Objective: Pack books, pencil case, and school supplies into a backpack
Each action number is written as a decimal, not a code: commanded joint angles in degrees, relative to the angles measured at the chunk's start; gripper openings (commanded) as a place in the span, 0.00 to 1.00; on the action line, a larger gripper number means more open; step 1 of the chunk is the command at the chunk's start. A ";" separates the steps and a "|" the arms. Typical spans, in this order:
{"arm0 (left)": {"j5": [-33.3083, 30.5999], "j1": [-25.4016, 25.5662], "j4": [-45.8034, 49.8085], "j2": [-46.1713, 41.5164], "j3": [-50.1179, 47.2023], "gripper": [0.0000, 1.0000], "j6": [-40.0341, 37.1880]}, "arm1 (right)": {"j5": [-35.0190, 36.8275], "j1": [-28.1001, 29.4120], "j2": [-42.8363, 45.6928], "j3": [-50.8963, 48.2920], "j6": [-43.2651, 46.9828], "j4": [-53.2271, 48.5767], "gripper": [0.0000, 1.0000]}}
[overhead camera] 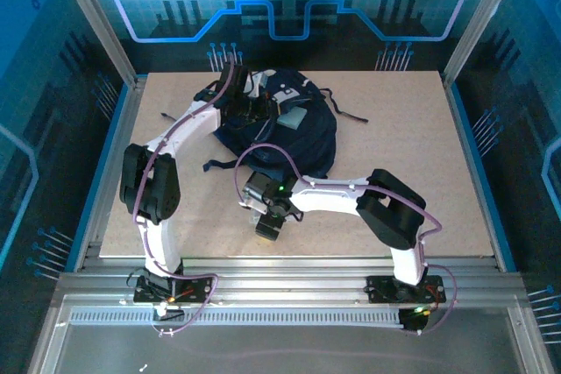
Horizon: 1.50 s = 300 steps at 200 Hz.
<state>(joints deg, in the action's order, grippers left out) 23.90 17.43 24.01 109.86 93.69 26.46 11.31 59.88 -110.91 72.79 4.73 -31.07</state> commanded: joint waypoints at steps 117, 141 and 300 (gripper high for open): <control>0.28 -1.53 -1.21 -3.25 -0.03 0.00 0.96 | -4.39 -2.30 0.02 -3.57 -0.79 2.65 0.43; 0.11 -1.53 -1.23 -3.25 -0.02 0.00 1.05 | -6.92 -2.99 3.20 -4.39 -1.80 3.36 0.41; 0.38 -1.52 -3.46 -3.11 -1.00 0.00 3.42 | -20.56 -27.27 30.39 -15.61 -28.75 14.20 0.44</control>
<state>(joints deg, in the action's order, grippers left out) 23.90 17.08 23.24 109.84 93.58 27.24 -12.27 35.83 -80.36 56.25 -13.85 -20.40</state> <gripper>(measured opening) 0.053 0.442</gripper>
